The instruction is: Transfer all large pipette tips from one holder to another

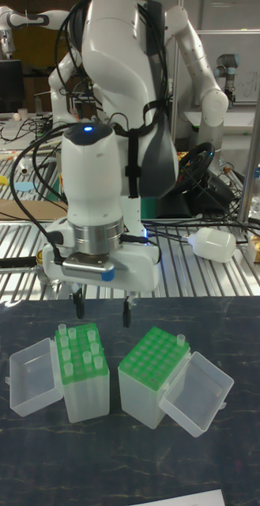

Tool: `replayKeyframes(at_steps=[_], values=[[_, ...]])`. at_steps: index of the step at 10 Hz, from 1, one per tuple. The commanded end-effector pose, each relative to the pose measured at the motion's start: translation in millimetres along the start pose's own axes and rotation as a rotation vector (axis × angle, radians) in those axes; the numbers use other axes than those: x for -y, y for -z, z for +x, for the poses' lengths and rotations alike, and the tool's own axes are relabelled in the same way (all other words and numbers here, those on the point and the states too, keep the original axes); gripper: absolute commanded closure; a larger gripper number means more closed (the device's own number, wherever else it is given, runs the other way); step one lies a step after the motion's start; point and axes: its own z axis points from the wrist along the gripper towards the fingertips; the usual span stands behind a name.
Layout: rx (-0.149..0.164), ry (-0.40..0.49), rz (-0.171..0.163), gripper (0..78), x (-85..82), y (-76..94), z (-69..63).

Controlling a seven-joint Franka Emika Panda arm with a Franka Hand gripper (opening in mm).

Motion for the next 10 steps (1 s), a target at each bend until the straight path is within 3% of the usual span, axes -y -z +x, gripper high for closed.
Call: replayKeyframes(at_steps=[1,4,10], values=[[0.003,-0.063,-0.002,0.1,8.9,-2.9,-0.1],[0.012,-0.146,-0.009,0.1,8.7,-3.6,0.3],[0.007,-0.164,-0.006,0.1,8.7,-3.9,1.1]])
